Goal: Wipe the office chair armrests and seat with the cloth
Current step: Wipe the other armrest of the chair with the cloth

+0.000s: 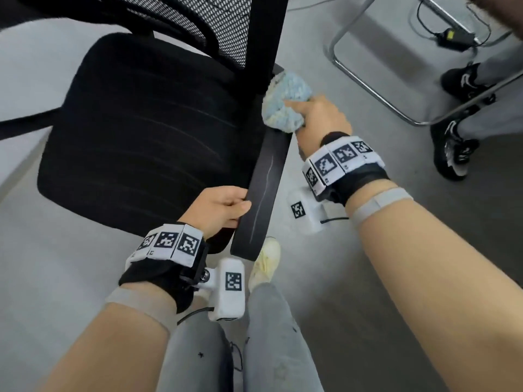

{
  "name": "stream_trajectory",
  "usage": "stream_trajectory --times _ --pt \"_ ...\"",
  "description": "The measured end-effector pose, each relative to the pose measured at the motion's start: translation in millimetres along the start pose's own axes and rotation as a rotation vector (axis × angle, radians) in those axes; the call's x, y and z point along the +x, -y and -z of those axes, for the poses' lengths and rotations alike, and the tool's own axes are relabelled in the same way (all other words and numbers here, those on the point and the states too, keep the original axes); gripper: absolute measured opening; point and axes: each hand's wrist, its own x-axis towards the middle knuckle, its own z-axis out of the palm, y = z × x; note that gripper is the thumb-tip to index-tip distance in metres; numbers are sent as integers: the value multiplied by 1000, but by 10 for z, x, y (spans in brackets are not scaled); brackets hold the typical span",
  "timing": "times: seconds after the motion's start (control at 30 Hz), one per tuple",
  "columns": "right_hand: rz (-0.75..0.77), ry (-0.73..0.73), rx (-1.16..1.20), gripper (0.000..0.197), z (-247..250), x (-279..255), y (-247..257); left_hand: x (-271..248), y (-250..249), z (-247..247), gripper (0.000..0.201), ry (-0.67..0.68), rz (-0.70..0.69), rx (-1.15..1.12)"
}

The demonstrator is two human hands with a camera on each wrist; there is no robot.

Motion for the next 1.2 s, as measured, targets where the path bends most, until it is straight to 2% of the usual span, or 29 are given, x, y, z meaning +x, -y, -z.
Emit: stream_trajectory --times 0.1,0.17,0.2,0.3,0.37,0.47,0.5,0.57,0.6,0.7,0.77,0.8,0.9,0.97,1.03,1.1,1.17,1.2 --pt "-32 14 225 56 34 213 -33 -1 20 1 27 -13 6 34" --pt "-3 32 327 41 -59 102 -65 -18 44 -11 25 -29 -7 33" --pt "-6 43 335 33 -128 21 -87 -22 58 -10 25 -33 -11 31" --pt "7 69 238 24 -208 -90 -137 -36 103 11 29 -21 13 11" --pt "-16 -2 227 33 -136 33 -87 -57 118 25 28 -2 25 0" --pt "-14 -74 245 20 -75 260 43 -61 110 23 28 2 9 -10" --pt "-11 -55 293 27 -82 297 72 -49 106 18 28 -2 2 -12" --pt "-3 0 348 54 -124 219 73 -28 101 7 28 -18 -3 -14" --pt "11 16 321 58 -158 107 47 -21 98 1 28 -25 -4 -20" --pt "29 -3 238 57 -290 -336 -39 -41 122 12 28 -23 -5 -35" --pt "40 -15 238 63 -352 -437 -59 -75 153 23 28 -2 -1 -35" --pt "22 -17 238 65 -337 -390 -53 -96 163 27 28 7 1 -32" --pt "-74 -32 179 51 -197 -52 15 -91 168 35 27 11 -13 -45" --pt "-97 -7 163 52 -150 146 33 -74 172 24 25 0 -23 -43" --pt "-27 -74 214 47 -179 150 21 -49 182 13 21 0 -25 -7" --pt "70 -138 294 43 -301 -84 -43 -43 201 10 21 4 -12 30" --pt "147 -96 351 39 -500 -533 -117 -28 223 19 21 9 -16 43" --pt "182 -72 362 48 -596 -787 -147 -25 227 22 22 16 -20 50"
